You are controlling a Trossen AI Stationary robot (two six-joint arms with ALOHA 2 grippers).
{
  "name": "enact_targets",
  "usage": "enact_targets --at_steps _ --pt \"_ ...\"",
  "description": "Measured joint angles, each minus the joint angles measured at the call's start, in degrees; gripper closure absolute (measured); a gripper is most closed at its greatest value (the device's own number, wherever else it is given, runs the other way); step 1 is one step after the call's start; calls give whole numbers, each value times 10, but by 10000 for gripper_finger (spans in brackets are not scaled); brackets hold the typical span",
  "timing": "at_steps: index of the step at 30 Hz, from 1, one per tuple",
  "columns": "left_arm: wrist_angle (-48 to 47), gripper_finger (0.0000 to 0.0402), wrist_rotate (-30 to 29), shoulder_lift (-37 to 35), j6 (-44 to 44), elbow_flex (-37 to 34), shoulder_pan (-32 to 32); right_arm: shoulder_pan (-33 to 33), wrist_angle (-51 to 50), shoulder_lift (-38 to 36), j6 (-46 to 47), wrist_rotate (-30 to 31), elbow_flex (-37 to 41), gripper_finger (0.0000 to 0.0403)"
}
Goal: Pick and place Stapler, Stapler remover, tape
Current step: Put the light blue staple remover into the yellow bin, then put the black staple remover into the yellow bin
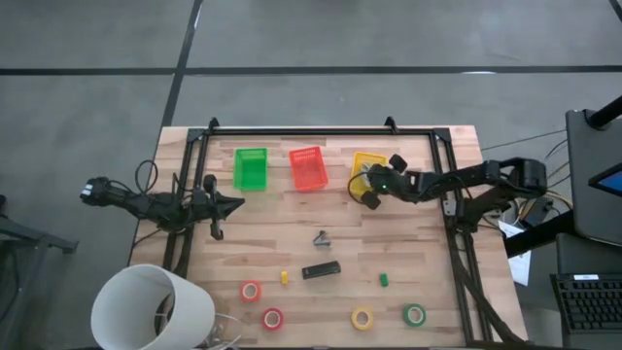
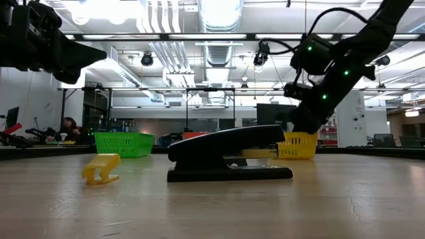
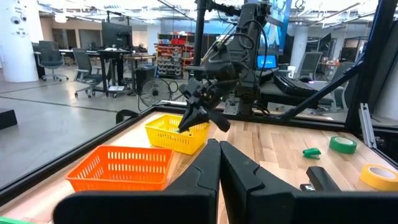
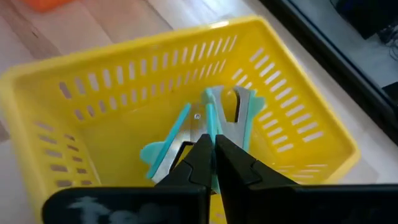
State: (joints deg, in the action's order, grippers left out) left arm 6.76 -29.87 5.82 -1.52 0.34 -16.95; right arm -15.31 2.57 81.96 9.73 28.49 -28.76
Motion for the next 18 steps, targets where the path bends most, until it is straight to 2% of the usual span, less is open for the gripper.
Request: enact_targets --at_steps 9,18 --pt "0 392 0 0 0 0 0 0 -2 6 -16 14 -19 315" --pt "0 392 0 0 0 0 0 29 0 -72 -72 0 -20 276"
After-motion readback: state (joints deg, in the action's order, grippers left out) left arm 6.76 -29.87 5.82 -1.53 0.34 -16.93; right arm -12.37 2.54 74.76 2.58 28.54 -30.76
